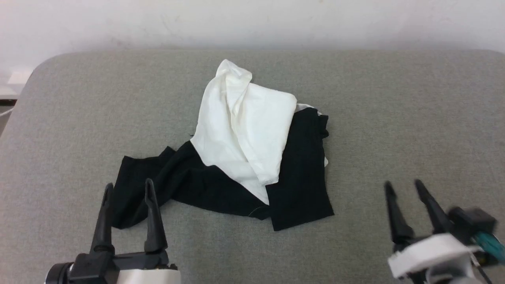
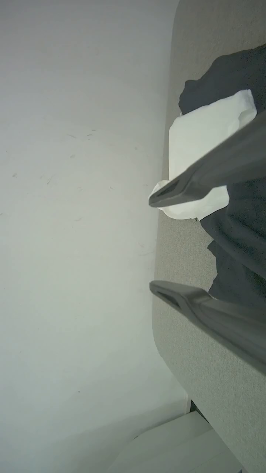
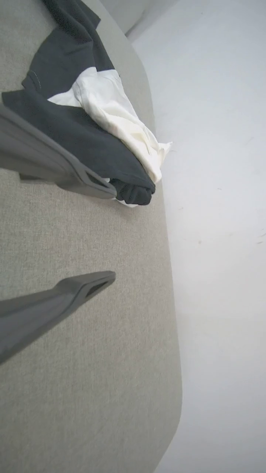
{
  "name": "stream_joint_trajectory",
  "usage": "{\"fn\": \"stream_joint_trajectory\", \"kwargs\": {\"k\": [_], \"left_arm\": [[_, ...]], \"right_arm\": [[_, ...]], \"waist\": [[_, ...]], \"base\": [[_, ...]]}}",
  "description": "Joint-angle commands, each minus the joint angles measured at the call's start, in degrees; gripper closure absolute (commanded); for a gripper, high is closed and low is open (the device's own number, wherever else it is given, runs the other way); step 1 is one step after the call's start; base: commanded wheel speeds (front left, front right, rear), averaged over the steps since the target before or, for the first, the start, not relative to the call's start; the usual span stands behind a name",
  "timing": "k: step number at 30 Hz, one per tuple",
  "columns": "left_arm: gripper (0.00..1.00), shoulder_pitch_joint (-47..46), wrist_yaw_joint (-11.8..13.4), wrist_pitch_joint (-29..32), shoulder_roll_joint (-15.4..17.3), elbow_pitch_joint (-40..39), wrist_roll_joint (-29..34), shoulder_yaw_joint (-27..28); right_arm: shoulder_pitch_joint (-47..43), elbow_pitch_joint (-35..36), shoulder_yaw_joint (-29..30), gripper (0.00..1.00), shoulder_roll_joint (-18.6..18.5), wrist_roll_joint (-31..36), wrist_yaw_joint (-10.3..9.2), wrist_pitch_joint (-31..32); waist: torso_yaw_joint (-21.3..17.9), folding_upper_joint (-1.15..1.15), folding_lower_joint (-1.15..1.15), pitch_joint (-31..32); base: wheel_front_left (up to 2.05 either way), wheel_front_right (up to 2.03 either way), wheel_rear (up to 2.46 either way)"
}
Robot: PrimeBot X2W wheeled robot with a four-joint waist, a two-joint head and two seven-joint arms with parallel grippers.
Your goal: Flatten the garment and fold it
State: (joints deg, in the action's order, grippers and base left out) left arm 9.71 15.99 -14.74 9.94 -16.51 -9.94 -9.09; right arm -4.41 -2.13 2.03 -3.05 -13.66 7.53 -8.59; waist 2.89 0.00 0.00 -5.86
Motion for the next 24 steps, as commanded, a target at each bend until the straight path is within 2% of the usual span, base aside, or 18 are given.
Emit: {"fn": "stream_joint_trajectory", "kwargs": {"k": [1, 6, 11, 16, 23, 24], "left_arm": [[0.0, 0.1, -0.84, -0.25, -0.93, 0.15, 0.52, 0.34], [0.0, -1.12, -3.26, -0.25, -3.07, 1.23, 1.5, 0.35], [0.0, -2.17, -5.2, -0.26, -4.64, 2.51, 2.0, 0.46], [0.0, -2.9, -6.69, -0.26, -5.71, 3.75, 2.4, 0.36], [0.0, -3.79, -7.96, -0.26, -6.63, 4.88, 2.19, 0.0], [0.0, -3.96, -8.09, -0.26, -6.69, 4.97, 2.16, 0.02]], "right_arm": [[1.83, 1.3, -1.27, 0.0, 0.17, 1.15, -0.04, 3.25], [5.26, 2.02, -6.2, 0.0, -1.11, 2.45, -0.04, 20.4], [8.11, 0.3, -9.31, 0.0, -4.02, 0.9, -0.04, 32.18], [10.74, -1.66, -10.38, 0.0, -5.53, -0.4, -0.04, 37.6], [13.03, -6.56, -10.41, 0.0, -5.18, -0.14, -0.04, 40.14], [13.32, -7.2, -10.42, 0.33, -4.95, -0.14, -0.04, 40.21]], "waist": [[0.76, 0.0, 0.0, -0.77], [2.74, 0.0, 0.0, -2.51], [5.03, 0.0, 0.0, -3.93], [7.4, 0.0, 0.0, -4.76], [10.23, 0.0, 0.0, -5.71], [10.52, 0.0, 0.0, -5.92]], "base": [[0.0, 0.0, 0.0], [0.0, 0.0, 0.0], [0.0, 0.0, 0.0], [0.0, 0.0, 0.0], [0.0, 0.0, 0.0], [0.0, 0.0, 0.0]]}}
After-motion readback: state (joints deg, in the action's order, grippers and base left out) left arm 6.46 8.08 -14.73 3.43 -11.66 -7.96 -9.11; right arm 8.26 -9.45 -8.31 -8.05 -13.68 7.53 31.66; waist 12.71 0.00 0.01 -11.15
